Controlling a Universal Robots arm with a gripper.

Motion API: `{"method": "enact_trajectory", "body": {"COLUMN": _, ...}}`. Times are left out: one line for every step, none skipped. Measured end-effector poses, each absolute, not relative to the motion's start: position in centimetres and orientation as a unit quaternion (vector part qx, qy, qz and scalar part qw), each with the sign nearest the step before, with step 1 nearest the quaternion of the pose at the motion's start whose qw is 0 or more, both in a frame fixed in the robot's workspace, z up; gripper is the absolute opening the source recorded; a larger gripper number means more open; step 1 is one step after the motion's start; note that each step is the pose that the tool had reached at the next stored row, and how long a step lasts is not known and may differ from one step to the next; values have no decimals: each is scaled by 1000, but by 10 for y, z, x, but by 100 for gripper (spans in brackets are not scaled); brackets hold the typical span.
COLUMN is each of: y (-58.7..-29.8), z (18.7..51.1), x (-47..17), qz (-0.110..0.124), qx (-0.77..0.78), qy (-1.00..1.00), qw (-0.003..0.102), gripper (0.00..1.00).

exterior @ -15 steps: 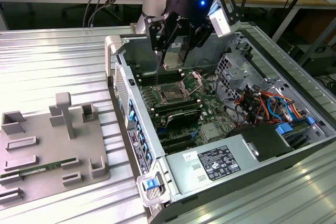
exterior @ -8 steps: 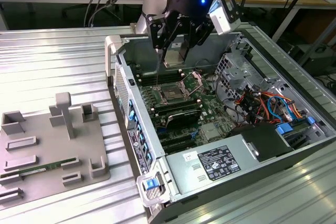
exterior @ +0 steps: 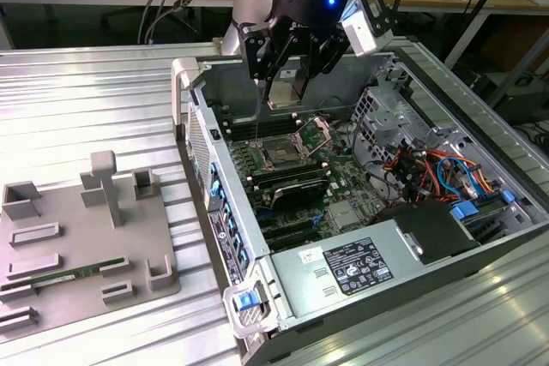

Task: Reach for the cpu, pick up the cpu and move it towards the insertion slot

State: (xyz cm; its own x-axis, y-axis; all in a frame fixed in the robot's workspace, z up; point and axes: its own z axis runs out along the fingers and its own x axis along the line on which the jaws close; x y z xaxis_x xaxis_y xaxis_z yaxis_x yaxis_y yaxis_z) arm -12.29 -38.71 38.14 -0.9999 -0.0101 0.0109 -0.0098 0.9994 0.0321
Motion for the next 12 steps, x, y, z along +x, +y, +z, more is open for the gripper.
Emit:
{"method": "enact_trajectory", "body": {"y": -387, "z": 381, "x": -123, "qz": -16, "qx": 5, "qy": -1000, "qw": 6, "gripper": 55}}
{"method": "enact_trajectory", "body": {"y": -387, "z": 381, "x": -123, "qz": -16, "qx": 5, "qy": -1000, "qw": 5, "gripper": 55}}
{"method": "enact_trajectory", "body": {"y": -386, "z": 381, "x": -123, "qz": -16, "qx": 5, "qy": -1000, "qw": 5, "gripper": 55}}
{"method": "enact_trajectory", "body": {"y": -386, "z": 381, "x": -123, "qz": -16, "qx": 5, "qy": -1000, "qw": 5, "gripper": 55}}
{"method": "enact_trajectory", "body": {"y": -385, "z": 381, "x": -123, "qz": -16, "qx": 5, "qy": -1000, "qw": 5, "gripper": 55}}
{"method": "enact_trajectory", "body": {"y": -383, "z": 381, "x": -123, "qz": -16, "qx": 5, "qy": -1000, "qw": 6, "gripper": 55}}
{"method": "enact_trajectory", "body": {"y": -381, "z": 381, "x": -122, "qz": -16, "qx": 5, "qy": -1000, "qw": 6, "gripper": 55}}
{"method": "enact_trajectory", "body": {"y": -380, "z": 381, "x": -121, "qz": -16, "qx": 5, "qy": -1000, "qw": 6, "gripper": 55}}
{"method": "enact_trajectory", "body": {"y": -380, "z": 381, "x": -120, "qz": -16, "qx": 5, "qy": -1000, "qw": 6, "gripper": 55}}
{"method": "enact_trajectory", "body": {"y": -379, "z": 381, "x": -118, "qz": -16, "qx": 5, "qy": -1000, "qw": 6, "gripper": 55}}
{"method": "enact_trajectory", "body": {"y": -379, "z": 381, "x": -117, "qz": -16, "qx": 5, "qy": -1000, "qw": 5, "gripper": 55}}
{"method": "enact_trajectory", "body": {"y": -378, "z": 381, "x": -116, "qz": -16, "qx": 5, "qy": -1000, "qw": 5, "gripper": 55}}
